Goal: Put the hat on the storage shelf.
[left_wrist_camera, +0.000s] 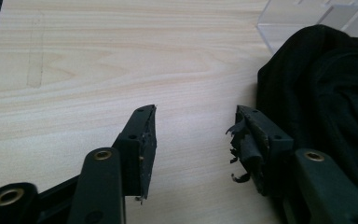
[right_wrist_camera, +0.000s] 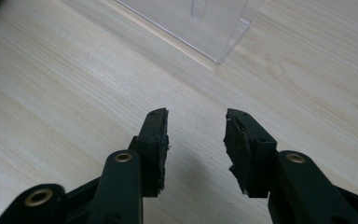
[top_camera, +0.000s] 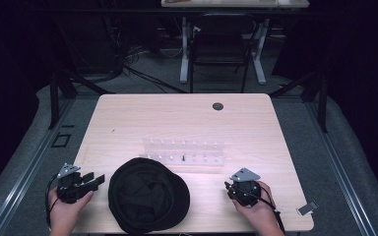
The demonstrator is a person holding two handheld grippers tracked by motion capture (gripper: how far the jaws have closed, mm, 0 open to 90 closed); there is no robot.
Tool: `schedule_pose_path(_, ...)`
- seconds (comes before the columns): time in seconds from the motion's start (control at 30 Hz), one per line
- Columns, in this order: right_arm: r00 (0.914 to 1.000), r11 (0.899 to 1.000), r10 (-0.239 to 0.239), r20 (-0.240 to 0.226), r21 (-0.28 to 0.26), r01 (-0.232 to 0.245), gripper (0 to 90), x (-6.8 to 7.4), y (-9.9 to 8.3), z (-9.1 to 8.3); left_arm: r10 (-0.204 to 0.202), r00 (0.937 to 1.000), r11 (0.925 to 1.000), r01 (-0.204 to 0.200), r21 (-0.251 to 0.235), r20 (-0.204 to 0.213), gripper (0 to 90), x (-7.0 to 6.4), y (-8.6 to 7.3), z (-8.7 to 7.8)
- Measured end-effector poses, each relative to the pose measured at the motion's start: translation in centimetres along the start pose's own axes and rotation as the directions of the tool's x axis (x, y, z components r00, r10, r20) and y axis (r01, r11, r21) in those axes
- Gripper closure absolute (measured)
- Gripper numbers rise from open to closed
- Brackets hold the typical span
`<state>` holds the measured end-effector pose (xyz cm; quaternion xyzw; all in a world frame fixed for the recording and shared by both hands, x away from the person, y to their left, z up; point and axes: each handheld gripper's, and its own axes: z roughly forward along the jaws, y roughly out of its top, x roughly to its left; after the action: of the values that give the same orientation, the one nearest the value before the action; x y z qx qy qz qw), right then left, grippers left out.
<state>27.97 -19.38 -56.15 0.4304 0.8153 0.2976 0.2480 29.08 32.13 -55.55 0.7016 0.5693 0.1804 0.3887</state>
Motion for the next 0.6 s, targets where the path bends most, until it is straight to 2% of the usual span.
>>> schedule_pose_path(0.07, 0.9999, 1.000, 0.013, -0.005, -0.001, -0.013, 60.1, -0.2, 0.0, 0.0, 0.001, 0.9999, 0.9999, -0.001, -0.013, 0.014, 53.6, -0.2, 0.1, 0.1)
schedule_pose_path(0.2, 0.9993, 0.999, 0.034, -0.015, 0.003, -0.034, 60.6, -0.5, 0.0, -0.2, 0.013, 0.9998, 0.9997, -0.014, 0.019, 0.013, 54.7, -0.5, 0.7, 0.1)
schedule_pose_path(0.3, 0.9994, 1.000, 0.031, -0.014, 0.003, -0.031, 60.6, -0.5, 0.0, -0.2, 0.030, 0.9994, 0.9989, -0.031, 0.035, 0.014, 55.0, -0.7, 1.1, 0.0)
schedule_pose_path(0.33, 0.9993, 1.000, 0.031, -0.019, -0.006, -0.031, 61.1, -0.6, 0.0, -0.4, 0.047, 0.9986, 0.9975, -0.048, 0.052, 0.022, 56.3, -0.9, 1.4, -0.3)
schedule_pose_path(0.43, 0.9990, 0.999, 0.039, -0.021, -0.012, -0.040, 61.9, -0.8, 0.0, -0.6, 0.039, 0.9970, 0.9959, -0.044, 0.079, 0.068, 59.1, -1.1, 2.0, -0.7)
schedule_pose_path(0.5, 0.9980, 0.998, 0.056, -0.031, -0.020, -0.057, 61.9, -0.8, 0.0, -0.6, 0.038, 0.9962, 0.9942, -0.046, 0.097, 0.078, 60.4, -1.1, 2.4, -0.8)
schedule_pose_path(0.6, 0.9969, 0.997, 0.070, -0.037, -0.011, -0.070, 62.2, -1.1, 0.0, -0.7, 0.007, 0.9928, 0.9863, -0.027, 0.163, 0.119, 62.0, -1.1, 3.5, -1.2)
